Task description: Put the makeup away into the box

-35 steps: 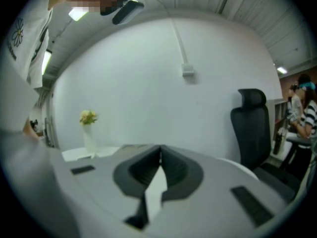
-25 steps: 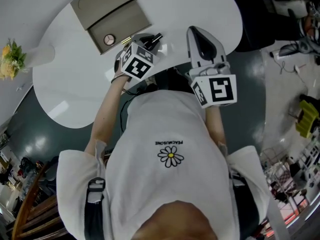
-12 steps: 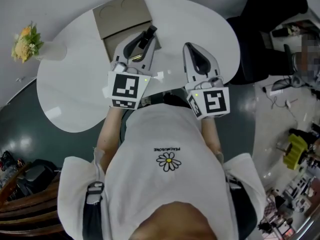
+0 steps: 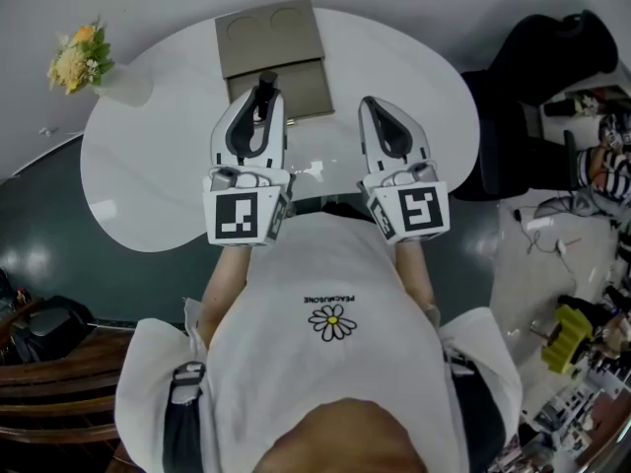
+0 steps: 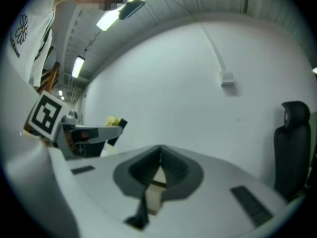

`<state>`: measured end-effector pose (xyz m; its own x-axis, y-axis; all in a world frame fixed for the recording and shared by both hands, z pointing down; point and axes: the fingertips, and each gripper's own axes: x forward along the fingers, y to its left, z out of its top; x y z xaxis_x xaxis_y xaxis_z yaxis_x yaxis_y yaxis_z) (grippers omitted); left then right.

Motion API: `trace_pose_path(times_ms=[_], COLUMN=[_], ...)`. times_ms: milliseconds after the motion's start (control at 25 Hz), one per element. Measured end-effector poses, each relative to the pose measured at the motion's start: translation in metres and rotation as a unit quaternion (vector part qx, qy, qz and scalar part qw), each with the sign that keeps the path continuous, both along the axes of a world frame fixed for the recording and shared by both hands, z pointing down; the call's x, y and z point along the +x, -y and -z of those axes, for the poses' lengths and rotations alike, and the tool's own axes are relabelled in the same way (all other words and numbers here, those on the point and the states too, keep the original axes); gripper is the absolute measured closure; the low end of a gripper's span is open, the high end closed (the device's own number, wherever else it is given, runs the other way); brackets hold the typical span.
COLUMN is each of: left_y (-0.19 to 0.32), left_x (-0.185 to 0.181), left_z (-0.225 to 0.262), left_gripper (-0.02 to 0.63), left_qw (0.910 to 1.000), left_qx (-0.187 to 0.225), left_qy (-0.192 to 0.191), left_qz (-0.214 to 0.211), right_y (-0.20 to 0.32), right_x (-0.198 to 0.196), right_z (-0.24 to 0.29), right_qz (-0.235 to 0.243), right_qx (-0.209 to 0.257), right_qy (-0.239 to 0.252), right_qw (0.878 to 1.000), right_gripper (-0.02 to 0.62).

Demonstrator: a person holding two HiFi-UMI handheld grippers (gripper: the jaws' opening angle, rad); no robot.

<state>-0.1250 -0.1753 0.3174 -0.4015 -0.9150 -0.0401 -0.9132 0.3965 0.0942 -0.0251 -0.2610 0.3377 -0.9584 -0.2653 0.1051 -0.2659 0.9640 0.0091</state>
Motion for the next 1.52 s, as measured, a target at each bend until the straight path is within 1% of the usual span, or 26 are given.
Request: trace_pose_path(times_ms=[280,400,520,600,720,760,840,880,960,1080,1200,1280,1440,1520], left_y=[-0.006,-0.002,0.012,0.024,0.044,0.051,0.063,0.068,0.079,0.089,0.094,0.095,0.095,0.093], left_x=[-0.009,-0.013,-0.014,-0.012,-0.010,-0.009,-0.006,-0.004,0.000,0.005,0.004,0.004,0.006,0.011], left_z=[0.002,-0.003,-0.016,-0.025,-0.041,-0.048,-0.070,-0.084,-0.114,-0.162,-0.205,-0.227,-0.262,-0.274], left_gripper=[0.497,0.497,0.497,0.497,0.497,0.497,0.497,0.497,0.497,0.497,0.497,0.497,0.497,0.497], left_qw=[0.9999,0.9998,0.9975,0.9932,0.9844,0.9812,0.9733,0.9679,0.9534,0.9250,0.8912,0.8682,0.8241,0.7971], left_qx=[-0.002,-0.015,-0.050,-0.082,-0.116,-0.127,-0.159,-0.179,-0.224,-0.293,-0.358,-0.393,-0.443,-0.466], left_qy=[0.005,0.014,0.039,0.055,0.085,0.090,0.086,0.081,0.072,0.062,0.057,0.057,0.052,0.041], left_qz=[0.014,0.006,-0.031,-0.061,-0.101,-0.114,-0.141,-0.157,-0.189,-0.234,-0.272,-0.297,-0.349,-0.381], right_y=[-0.003,-0.002,0.000,0.002,0.005,0.007,0.011,0.013,0.017,0.022,0.026,0.028,0.034,0.038], right_x=[-0.002,-0.002,-0.002,0.000,0.004,0.006,0.009,0.010,0.013,0.016,0.020,0.022,0.031,0.036], right_z=[-0.004,-0.006,-0.010,-0.013,-0.016,-0.017,-0.020,-0.022,-0.026,-0.033,-0.039,-0.044,-0.056,-0.060], right_qz=[0.006,0.005,0.001,-0.002,-0.009,-0.011,-0.017,-0.021,-0.027,-0.034,-0.039,-0.043,-0.056,-0.063], right_qx=[-0.005,-0.007,-0.012,-0.015,-0.018,-0.020,-0.027,-0.032,-0.039,-0.048,-0.057,-0.063,-0.078,-0.082], right_qy=[-0.003,-0.002,-0.006,-0.010,-0.011,-0.011,-0.012,-0.013,-0.015,-0.020,-0.024,-0.027,-0.033,-0.036], right_qw=[1.000,1.000,1.000,1.000,1.000,1.000,0.999,0.999,0.999,0.998,0.997,0.997,0.995,0.994], right_gripper=[0.566,0.566,0.566,0.566,0.566,0.566,0.566,0.566,0.566,0.566,0.566,0.566,0.566,0.566])
